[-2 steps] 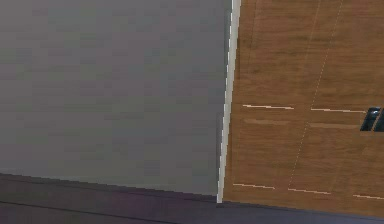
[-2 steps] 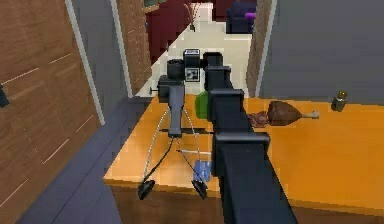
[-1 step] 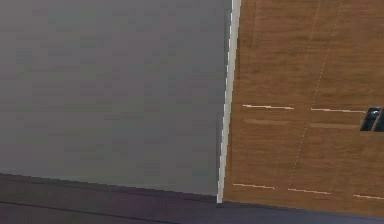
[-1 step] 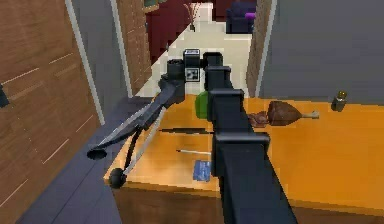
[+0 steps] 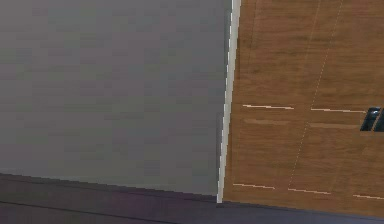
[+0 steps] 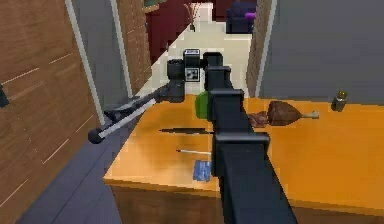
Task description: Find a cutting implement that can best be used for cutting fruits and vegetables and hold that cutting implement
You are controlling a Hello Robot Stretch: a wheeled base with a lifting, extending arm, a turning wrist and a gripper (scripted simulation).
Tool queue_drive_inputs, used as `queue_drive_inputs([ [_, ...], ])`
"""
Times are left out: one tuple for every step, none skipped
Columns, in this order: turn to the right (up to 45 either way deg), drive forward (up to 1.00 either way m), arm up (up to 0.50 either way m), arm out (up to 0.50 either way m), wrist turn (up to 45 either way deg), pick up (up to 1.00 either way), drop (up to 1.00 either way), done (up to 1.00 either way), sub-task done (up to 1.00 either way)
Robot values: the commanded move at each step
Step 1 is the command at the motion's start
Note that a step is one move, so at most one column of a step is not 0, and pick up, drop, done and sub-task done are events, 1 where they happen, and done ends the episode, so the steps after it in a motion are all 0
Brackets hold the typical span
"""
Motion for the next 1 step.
queue_drive_inputs([
  [0.0,0.00,0.00,0.00,45.0,0.00,0.00,0.00,0.00],
])
